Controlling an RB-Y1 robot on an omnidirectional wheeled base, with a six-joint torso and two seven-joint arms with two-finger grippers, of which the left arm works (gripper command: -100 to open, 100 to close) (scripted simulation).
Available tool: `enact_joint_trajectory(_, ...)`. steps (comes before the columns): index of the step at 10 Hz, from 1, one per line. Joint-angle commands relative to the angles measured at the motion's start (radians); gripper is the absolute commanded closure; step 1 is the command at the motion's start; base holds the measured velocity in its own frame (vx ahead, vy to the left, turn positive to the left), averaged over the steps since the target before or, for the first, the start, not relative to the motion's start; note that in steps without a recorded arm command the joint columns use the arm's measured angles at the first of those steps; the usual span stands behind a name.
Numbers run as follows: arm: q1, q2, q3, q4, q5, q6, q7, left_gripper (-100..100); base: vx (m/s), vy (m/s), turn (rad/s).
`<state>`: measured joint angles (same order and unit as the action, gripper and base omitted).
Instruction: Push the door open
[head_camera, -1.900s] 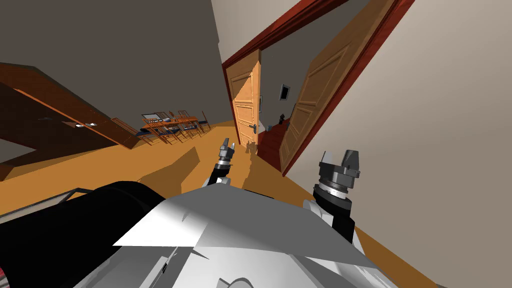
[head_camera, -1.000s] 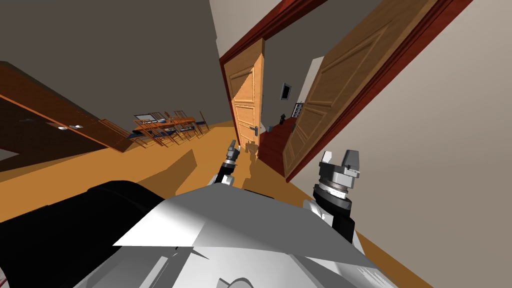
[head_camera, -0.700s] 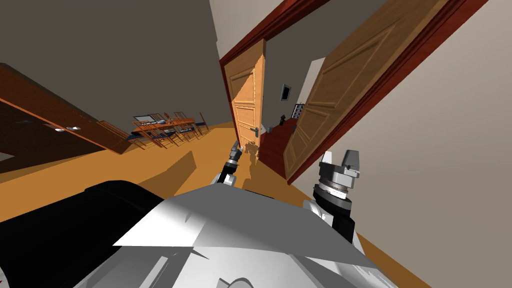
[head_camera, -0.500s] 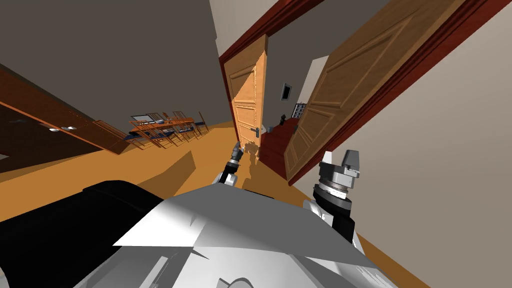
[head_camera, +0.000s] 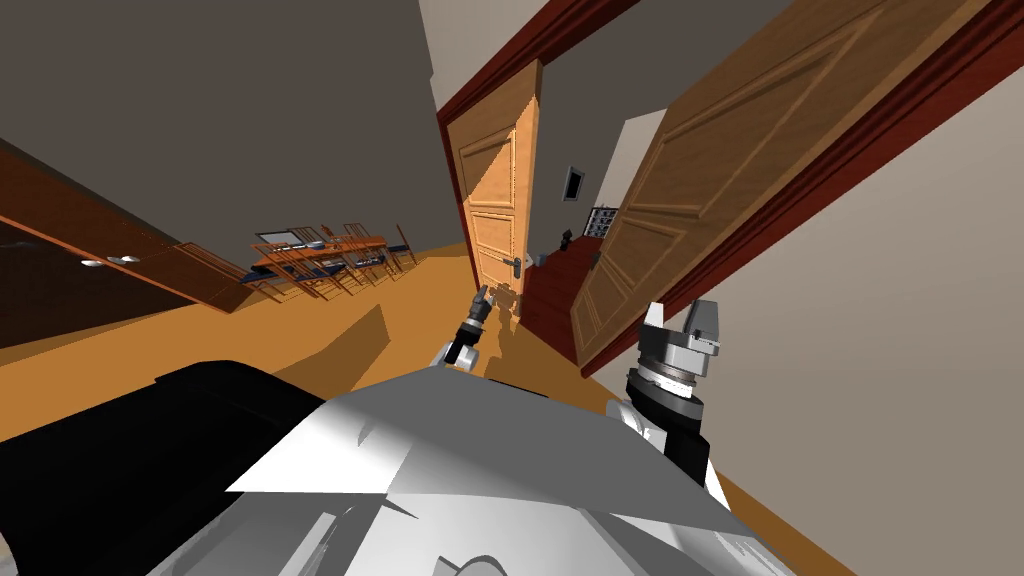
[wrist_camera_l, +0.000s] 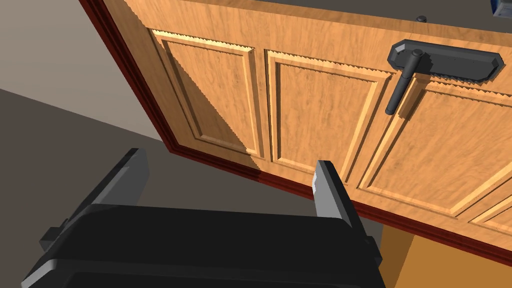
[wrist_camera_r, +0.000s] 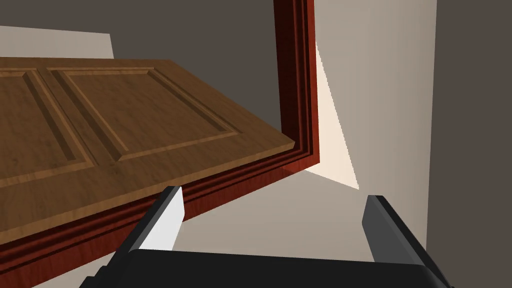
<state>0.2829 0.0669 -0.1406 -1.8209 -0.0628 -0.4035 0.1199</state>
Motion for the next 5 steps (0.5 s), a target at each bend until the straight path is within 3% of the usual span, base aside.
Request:
enact_joint_trajectory(1, -0.027, 0.004, -0.005, 0.037, -0.001, 0.004, 0.003, -100, 0.096, 0.081, -0.012)
enact_joint_trajectory(5, -0.089, 0.007, -0.023, 0.129, -0.005, 0.009, 0.007, -100, 0.100, 0.089, -0.010)
